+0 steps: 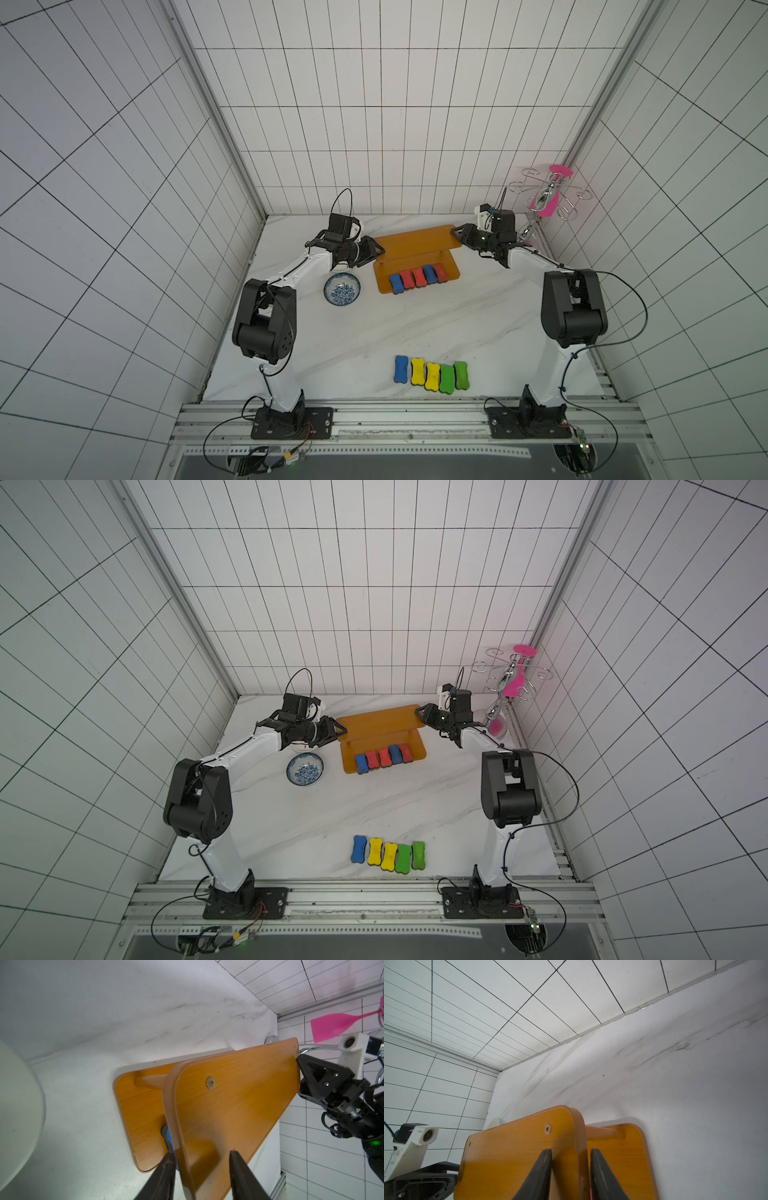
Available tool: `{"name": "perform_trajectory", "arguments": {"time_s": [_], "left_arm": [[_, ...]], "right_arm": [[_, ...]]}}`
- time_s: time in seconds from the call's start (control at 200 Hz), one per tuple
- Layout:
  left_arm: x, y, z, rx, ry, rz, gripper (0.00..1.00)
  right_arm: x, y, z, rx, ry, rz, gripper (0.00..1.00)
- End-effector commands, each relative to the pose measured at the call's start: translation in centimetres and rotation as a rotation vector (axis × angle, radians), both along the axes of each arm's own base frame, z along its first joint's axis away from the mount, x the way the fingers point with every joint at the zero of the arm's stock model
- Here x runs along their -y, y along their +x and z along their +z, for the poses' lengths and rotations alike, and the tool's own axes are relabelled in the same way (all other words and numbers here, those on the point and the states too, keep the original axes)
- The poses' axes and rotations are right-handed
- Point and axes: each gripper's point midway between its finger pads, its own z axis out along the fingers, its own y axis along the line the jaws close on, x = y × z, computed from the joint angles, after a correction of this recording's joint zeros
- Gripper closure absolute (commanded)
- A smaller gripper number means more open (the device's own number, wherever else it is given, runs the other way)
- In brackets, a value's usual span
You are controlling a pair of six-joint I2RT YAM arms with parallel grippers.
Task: Remove the whiteboard erasers from the shelf
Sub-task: Adjust the shelf at the center of the board, then pick up the whiteboard eraser from the shelf.
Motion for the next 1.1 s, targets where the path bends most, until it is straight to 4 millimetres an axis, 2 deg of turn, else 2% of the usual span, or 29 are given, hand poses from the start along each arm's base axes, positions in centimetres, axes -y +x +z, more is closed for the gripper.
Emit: {"name": "perform_trajectory", "arguments": {"time_s": [0.0,0.105,0.185,0.3,0.42,0.55,0.66,0.785,1.099], "left_arm": [[-1.2,0.9,1.9,0.066,0.006,0.043,0.44],[-1.1,0.7,2.5,0.076,-0.002,0.034,0.36],[-1.3,0.4,2.8,0.084,0.000,0.037,0.35],[-1.4,0.0,3.1,0.079,0.000,0.035,0.35],[-1.3,-0.3,3.3,0.084,0.005,0.036,0.35],[-1.0,-0.4,2.6,0.064,0.003,0.028,0.35],[-0.7,-0.5,1.9,0.046,0.003,0.018,0.36],[-0.6,-0.5,1.5,0.039,0.004,0.019,0.36],[-0.3,-0.4,1.1,0.029,-0.008,0.003,0.36]], "right_arm": [[1.5,0.0,0.8,0.001,-0.070,-0.025,0.61],[2.8,-0.6,2.1,0.007,-0.078,-0.049,0.59],[3.8,-1.8,2.7,0.010,-0.087,-0.083,0.58],[4.4,-4.4,2.1,-0.016,-0.055,-0.104,0.60],[3.3,-7.4,-0.6,-0.061,0.007,-0.076,0.63],[1.0,-9.3,-4.2,-0.115,0.021,-0.012,0.65],[-0.1,-9.4,-6.8,-0.154,0.064,0.019,0.66],[-0.7,-8.4,-9.0,-0.176,0.075,0.037,0.67],[-1.7,-7.3,-11.3,-0.219,0.056,0.064,0.68]]}}
